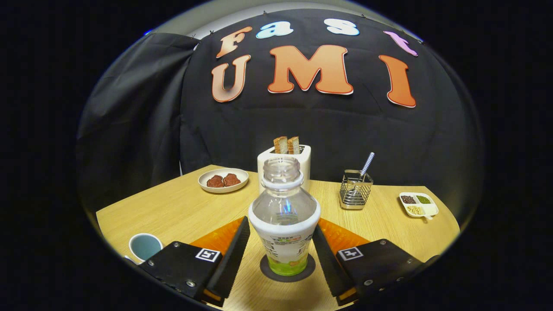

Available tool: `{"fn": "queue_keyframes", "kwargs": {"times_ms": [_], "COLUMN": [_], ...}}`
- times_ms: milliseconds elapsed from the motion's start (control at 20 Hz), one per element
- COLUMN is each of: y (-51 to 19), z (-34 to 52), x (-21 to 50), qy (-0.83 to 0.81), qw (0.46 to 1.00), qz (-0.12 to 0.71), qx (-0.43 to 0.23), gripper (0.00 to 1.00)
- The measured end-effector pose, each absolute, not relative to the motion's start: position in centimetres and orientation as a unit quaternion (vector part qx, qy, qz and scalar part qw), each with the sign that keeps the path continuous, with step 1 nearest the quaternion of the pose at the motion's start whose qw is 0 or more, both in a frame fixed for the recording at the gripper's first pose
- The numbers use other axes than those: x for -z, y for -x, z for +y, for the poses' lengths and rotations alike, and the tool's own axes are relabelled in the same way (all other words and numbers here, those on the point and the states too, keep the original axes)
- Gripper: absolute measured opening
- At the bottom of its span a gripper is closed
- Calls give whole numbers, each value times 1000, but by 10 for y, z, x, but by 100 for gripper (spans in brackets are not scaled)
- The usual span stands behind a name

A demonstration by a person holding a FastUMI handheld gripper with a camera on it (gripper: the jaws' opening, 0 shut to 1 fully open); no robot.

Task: Take the bottle from table, then pour the juice into the cup, finally place the bottle on the coaster

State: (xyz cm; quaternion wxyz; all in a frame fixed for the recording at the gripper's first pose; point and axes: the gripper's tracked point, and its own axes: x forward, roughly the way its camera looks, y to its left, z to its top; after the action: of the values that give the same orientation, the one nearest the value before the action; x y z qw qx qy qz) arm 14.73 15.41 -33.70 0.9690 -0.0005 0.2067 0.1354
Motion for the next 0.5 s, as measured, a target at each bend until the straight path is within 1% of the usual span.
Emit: {"fn": "queue_keyframes", "kwargs": {"times_ms": [150,500], "y": [-138,-126], "z": [149,124], "x": [309,227], "qy": [-2,-9], "qw": [972,983], "qz": [190,135], "qx": [-138,-127], "gripper": [91,97]}}
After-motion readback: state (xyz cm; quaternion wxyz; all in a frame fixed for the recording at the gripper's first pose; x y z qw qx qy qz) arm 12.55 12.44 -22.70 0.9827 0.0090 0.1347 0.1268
